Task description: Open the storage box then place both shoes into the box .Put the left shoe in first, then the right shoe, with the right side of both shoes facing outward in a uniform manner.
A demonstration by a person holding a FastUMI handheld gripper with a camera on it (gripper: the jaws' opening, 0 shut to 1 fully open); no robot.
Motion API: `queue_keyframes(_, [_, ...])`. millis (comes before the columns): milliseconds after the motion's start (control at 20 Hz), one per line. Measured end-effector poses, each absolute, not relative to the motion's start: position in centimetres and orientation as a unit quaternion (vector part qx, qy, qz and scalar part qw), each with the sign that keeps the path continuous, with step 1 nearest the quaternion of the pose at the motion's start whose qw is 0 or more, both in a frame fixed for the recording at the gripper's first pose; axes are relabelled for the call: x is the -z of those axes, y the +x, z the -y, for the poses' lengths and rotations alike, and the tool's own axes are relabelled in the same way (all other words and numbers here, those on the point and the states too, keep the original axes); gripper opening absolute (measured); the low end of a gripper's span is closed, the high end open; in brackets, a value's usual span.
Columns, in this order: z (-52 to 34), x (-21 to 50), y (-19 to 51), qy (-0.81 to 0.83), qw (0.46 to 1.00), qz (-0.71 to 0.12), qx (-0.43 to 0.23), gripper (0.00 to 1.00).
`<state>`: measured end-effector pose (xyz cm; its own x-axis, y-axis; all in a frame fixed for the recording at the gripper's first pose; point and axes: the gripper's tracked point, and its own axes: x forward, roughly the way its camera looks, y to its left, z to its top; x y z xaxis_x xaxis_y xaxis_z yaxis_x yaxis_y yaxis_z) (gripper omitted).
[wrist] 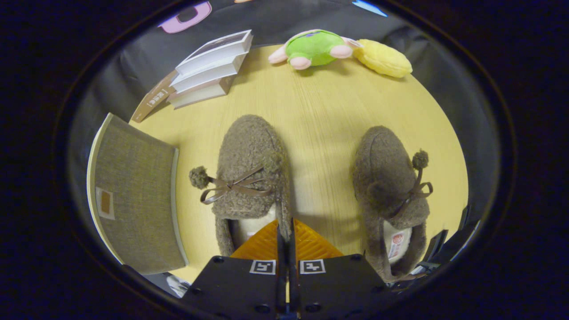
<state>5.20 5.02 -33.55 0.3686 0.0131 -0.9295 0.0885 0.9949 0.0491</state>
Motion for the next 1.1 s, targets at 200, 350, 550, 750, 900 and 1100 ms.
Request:
queue_keyframes(200, [-5.5, 31.7, 5.5, 0.028, 0.838, -0.543, 0.034, 0.06])
queue_keyframes(350, [-5.6, 29.9, 5.9, 0.005, 0.845, -0.533, 0.047, 0.06])
queue_keyframes(550, [-6.1, 27.1, 5.9, -0.022, 0.853, -0.518, 0.064, 0.06])
queue_keyframes(750, [-7.4, 23.0, 5.8, -0.055, 0.862, -0.495, 0.09, 0.06])
queue_keyframes(900, [-9.1, 19.3, 5.6, -0.089, 0.87, -0.473, 0.105, 0.06])
queue_keyframes(1100, [-13.6, 14.9, 5.0, -0.101, 0.887, -0.439, 0.104, 0.06])
